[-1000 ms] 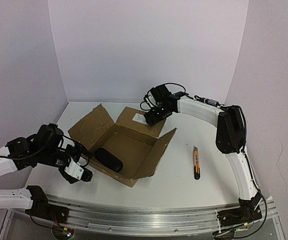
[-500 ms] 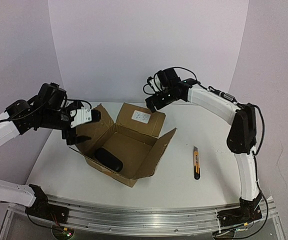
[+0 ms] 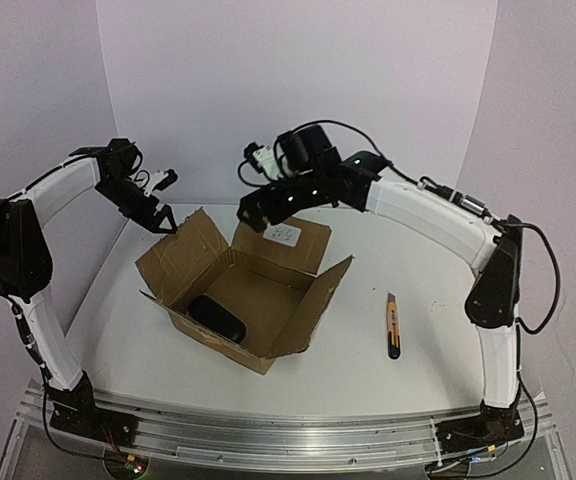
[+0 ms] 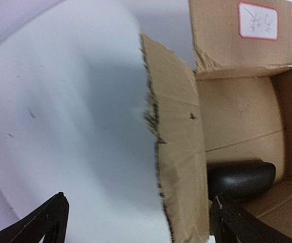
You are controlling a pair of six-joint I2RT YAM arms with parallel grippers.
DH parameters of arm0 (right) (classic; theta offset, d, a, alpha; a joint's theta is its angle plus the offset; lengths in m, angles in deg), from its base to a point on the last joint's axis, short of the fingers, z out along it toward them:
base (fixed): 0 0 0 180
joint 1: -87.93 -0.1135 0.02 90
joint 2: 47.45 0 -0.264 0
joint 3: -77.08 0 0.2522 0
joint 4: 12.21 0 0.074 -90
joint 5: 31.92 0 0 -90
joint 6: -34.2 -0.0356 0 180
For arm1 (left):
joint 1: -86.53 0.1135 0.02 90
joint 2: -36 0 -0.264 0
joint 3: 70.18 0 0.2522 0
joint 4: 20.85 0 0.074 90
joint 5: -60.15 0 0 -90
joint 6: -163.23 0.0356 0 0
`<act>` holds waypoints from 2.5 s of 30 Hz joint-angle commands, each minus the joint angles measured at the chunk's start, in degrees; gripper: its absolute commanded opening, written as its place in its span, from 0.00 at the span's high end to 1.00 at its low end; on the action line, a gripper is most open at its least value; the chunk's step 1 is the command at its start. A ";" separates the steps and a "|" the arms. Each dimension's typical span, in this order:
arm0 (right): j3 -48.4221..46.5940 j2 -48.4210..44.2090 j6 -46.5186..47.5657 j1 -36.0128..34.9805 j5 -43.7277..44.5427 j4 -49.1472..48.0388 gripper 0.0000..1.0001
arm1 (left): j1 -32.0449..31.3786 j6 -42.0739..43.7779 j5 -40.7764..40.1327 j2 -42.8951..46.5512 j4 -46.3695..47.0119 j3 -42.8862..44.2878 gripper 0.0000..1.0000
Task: Unpack the express box
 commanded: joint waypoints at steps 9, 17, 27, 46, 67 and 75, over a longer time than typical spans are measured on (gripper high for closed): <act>-6.81 16.75 -6.63 -9.40 -7.51 6.38 0.02 | -0.74 -8.39 11.26 0.29 2.05 -11.04 0.24; -6.49 21.55 -5.56 -12.30 -7.78 6.81 0.02 | -0.79 -19.04 14.92 3.11 1.79 -12.75 0.94; -6.42 25.99 -0.12 -16.04 -5.50 11.22 0.02 | -0.69 -27.66 21.29 9.82 6.12 -25.84 1.00; -0.97 19.61 -14.39 -9.47 10.66 17.43 0.72 | 1.11 -31.34 17.08 14.02 10.96 -30.05 1.00; -0.51 -2.45 -24.36 0.61 19.32 4.25 0.95 | 1.14 -37.24 10.60 17.51 22.34 -36.43 1.00; 19.73 -19.17 -28.65 18.43 19.29 5.95 0.91 | 1.15 -39.41 11.99 16.02 24.92 -35.10 1.00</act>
